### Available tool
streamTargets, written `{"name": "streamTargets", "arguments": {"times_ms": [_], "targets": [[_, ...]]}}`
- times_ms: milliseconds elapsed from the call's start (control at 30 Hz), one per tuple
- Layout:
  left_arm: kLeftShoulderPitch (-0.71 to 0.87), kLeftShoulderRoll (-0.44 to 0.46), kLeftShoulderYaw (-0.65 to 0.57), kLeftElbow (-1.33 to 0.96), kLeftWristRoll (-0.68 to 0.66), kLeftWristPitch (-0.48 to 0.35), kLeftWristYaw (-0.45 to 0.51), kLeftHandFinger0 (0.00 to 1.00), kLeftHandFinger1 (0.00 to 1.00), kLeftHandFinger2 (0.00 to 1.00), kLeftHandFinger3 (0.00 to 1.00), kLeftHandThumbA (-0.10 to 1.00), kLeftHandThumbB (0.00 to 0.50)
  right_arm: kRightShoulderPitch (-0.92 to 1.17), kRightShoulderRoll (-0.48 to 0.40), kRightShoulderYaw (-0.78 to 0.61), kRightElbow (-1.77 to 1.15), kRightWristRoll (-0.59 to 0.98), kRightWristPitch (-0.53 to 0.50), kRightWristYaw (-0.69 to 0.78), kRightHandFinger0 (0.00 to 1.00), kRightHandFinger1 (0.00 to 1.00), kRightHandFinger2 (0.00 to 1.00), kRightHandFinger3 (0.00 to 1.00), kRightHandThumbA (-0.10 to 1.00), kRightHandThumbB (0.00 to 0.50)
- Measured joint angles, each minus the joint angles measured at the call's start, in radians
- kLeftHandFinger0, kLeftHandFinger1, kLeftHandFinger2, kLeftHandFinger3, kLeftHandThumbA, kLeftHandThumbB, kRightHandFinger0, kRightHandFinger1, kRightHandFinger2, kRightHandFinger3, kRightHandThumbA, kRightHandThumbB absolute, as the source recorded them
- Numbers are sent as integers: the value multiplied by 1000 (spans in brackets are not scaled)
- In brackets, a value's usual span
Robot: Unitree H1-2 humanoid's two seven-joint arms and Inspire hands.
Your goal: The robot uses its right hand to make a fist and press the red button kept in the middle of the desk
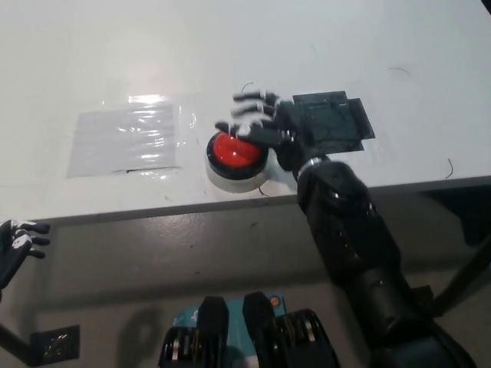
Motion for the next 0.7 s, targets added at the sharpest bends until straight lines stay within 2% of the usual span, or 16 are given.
{"name": "streamTargets", "arguments": {"times_ms": [33, 100, 133, 200, 267, 400, 467, 500, 533, 600, 633, 700], "targets": [[4, 0, 0, 0, 0, 0, 0, 540, 572, 639, 651, 549, 3, -12, -2, -2, -37, -1, 20, -3, 46, 344, 575, 549, 1000, 206], [11, 0, 0, 0, 0, 0, 0, 523, 558, 632, 651, 554, 0, -36, -7, -7, -96, 1, 50, -8, 0, 305, 529, 492, 1000, 256], [13, 0, 0, -1, 0, 1, 0, 532, 568, 646, 660, 555, 6, -52, -14, -14, -128, 2, 68, -10, 9, 309, 530, 493, 1000, 237], [18, 0, 1, -4, 0, 3, 0, 538, 576, 654, 666, 557, 0, -78, -29, -28, -179, 3, 96, -14, 16, 311, 518, 470, 1000, 243], [26, 0, 2, -9, 1, 6, 0, 542, 581, 659, 667, 550, 0, -100, -43, -42, -220, 4, 124, -18, 0, 267, 489, 430, 1000, 268], [30, 0, 3, -8, -1, 6, 0, 526, 559, 638, 662, 530, 0, -119, -80, -81, -298, 9, 175, -23, 0, 216, 464, 419, 1000, 245], [31, 0, 4, -8, -1, 6, 0, 535, 574, 657, 692, 549, 0, -119, -95, -103, -323, 16, 197, -24, 0, 240, 478, 419, 1000, 257], [32, 0, 3, -8, -1, 6, 0, 559, 592, 670, 688, 546, 0, -119, -106, -115, -336, 22, 208, -24, 0, 248, 475, 398, 1000, 255], [33, 0, 3, -8, 0, 5, 0, 534, 559, 633, 654, 532, 0, -118, -122, -125, -348, 28, 214, -21, 0, 253, 468, 378, 1000, 259], [33, 0, 3, -8, -1, 4, -1, 538, 570, 644, 670, 536, 0, -118, -159, -141, -358, 41, 220, -12, 0, 205, 424, 334, 1000, 255], [34, 1, 3, -8, -1, 3, -1, 525, 557, 632, 664, 538, 0, -117, -180, -148, -363, 45, 222, -9, 0, 212, 434, 338, 1000, 247], [35, 1, 4, -7, -1, 2, -1, 513, 549, 628, 668, 549, 4, -106, -216, -160, -392, 51, 230, -6, 0, 303, 518, 389, 1000, 207]]}}
